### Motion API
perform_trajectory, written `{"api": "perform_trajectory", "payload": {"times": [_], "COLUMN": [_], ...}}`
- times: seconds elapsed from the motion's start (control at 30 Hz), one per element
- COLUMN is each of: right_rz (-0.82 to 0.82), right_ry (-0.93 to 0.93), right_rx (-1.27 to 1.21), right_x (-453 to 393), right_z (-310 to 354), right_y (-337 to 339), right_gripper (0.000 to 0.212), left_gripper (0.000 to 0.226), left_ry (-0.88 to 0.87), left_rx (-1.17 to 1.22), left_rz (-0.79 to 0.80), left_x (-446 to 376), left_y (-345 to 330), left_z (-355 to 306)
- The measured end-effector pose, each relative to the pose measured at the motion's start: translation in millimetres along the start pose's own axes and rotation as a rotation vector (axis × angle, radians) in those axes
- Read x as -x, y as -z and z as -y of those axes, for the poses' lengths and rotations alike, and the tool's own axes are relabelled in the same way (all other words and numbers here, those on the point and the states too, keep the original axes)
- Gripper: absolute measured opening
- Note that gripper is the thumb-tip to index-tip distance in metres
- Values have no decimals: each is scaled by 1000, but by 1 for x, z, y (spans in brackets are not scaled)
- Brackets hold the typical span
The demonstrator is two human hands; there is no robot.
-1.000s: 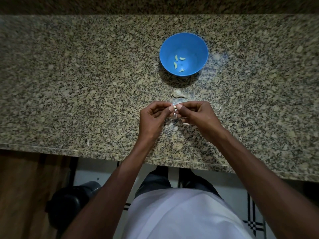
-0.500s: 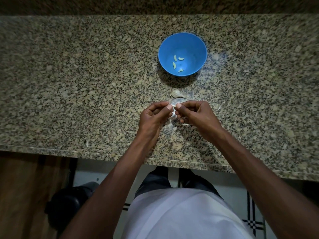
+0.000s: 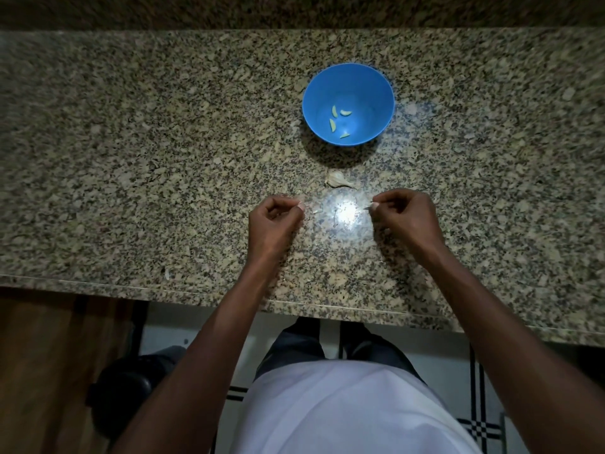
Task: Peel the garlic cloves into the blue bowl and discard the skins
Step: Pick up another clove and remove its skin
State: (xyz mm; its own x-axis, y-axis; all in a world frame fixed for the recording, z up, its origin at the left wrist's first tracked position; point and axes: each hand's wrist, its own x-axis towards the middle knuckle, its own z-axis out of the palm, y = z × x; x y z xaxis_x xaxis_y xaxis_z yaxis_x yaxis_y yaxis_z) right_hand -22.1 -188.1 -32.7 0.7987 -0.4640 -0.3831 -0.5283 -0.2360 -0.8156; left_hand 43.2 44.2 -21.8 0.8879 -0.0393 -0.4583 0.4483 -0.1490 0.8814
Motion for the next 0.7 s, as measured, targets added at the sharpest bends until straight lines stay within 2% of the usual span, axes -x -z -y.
{"api": "perform_trajectory", "payload": {"times": [0.23, 0.4, 0.5, 0.57, 0.7], "right_rz": [-109, 67, 51, 52, -15], "right_ry": [308, 349, 403, 422, 399], "right_rx": [329, 357, 417, 402, 330], "right_x": [8, 37, 42, 40, 22], "right_z": [12, 20, 19, 23, 36], "right_y": [-4, -49, -80, -92, -82], "right_gripper": [23, 11, 8, 15, 21], "left_gripper": [12, 15, 15, 13, 16], "left_ry": [-136, -295, -342, -355, -322], "left_rx": [-296, -581, -627, -622, -590], "left_rz": [-16, 5, 24, 22, 5], "left_x": [-20, -30, -32, -33, -36], "left_y": [20, 27, 32, 37, 46], "left_z": [8, 14, 14, 13, 13]}}
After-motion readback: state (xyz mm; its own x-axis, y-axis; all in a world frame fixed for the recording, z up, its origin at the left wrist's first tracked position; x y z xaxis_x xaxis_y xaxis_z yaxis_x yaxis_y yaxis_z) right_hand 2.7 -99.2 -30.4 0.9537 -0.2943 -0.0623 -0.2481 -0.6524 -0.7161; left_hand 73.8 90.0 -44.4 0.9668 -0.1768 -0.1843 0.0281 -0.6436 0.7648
